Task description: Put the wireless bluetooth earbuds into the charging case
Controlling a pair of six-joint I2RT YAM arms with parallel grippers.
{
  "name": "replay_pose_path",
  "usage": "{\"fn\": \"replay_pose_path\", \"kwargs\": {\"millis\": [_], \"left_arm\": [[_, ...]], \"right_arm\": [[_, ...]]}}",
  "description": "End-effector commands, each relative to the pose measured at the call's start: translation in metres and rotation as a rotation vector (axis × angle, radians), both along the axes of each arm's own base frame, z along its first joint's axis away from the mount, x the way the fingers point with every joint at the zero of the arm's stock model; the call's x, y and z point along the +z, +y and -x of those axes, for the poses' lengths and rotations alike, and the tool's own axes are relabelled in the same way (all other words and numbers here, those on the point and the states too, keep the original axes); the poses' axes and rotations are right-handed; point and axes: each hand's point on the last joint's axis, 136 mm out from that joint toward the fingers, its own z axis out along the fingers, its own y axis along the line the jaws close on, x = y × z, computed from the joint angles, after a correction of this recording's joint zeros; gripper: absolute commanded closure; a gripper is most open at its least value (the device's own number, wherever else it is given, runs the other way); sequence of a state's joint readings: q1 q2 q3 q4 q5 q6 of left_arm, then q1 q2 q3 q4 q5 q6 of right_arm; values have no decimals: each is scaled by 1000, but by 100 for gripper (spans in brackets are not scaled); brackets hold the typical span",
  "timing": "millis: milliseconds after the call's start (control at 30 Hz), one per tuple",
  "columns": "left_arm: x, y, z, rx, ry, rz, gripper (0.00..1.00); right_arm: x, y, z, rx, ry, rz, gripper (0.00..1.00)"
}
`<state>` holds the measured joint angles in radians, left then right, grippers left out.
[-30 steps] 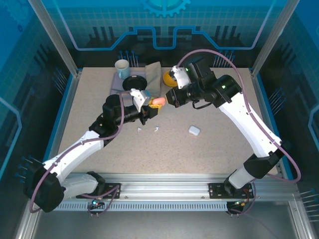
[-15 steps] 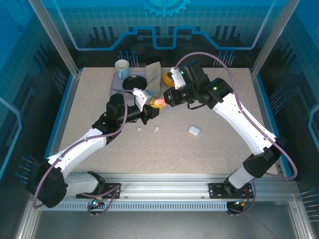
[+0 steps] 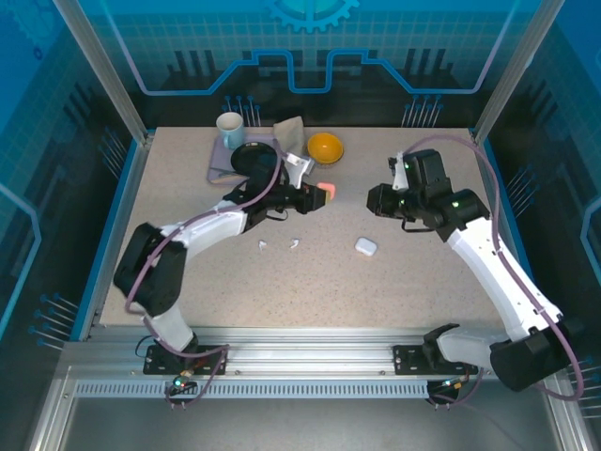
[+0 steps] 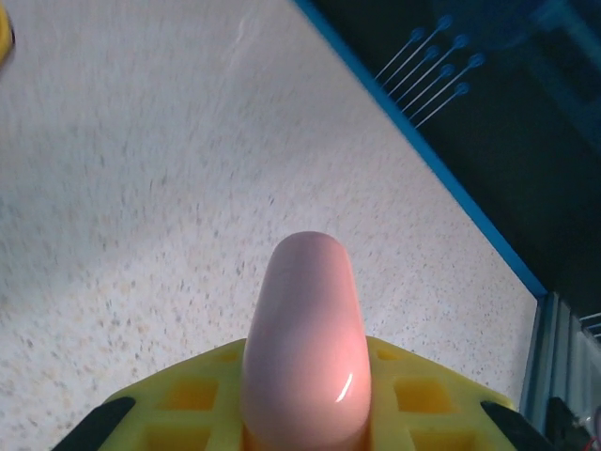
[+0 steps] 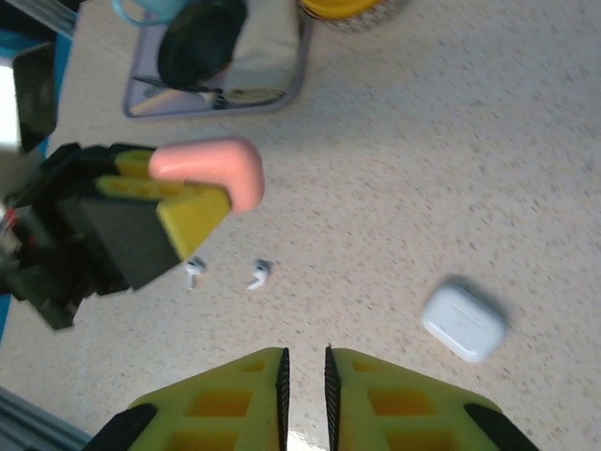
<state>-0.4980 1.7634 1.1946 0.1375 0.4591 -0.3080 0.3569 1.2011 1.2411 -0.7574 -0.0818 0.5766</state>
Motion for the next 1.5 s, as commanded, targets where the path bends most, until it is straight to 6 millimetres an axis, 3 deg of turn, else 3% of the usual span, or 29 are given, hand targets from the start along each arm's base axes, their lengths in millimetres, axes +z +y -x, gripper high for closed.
{"fn": "replay_pose_path", "kwargs": {"millis": [0,133,333,567,733,933,1100,1167,1400,1467], "left_arm": [[-34,-9,-3,24,273,8,100],[-75,-16,-16,57,443,-37,100],[-111,-24,-27,65,595,-117,95],[-144,-16,-33,88,692,-194,83],[-152,-4,-35,110,720,-207,65],[-130,16,-37,139,691,-209,37],[-92,40,-38,182,642,-164,26],[-71,48,-37,194,611,-136,24],[36,66,-26,230,381,-42,22],[59,75,-23,266,309,-42,22]], "right_arm": [[-8,-12,-3,-79,-4,-28,79],[-18,-15,0,-88,18,-28,78],[-25,-13,1,-81,36,-32,76],[-30,-11,1,-80,48,-43,72],[-34,-11,0,-87,57,-41,66],[-34,-12,0,-91,58,-37,50],[-41,-17,0,-121,75,-13,31],[-49,-19,0,-139,96,-1,26],[-98,-27,1,-244,231,74,16],[-114,-29,1,-284,272,93,8]]}}
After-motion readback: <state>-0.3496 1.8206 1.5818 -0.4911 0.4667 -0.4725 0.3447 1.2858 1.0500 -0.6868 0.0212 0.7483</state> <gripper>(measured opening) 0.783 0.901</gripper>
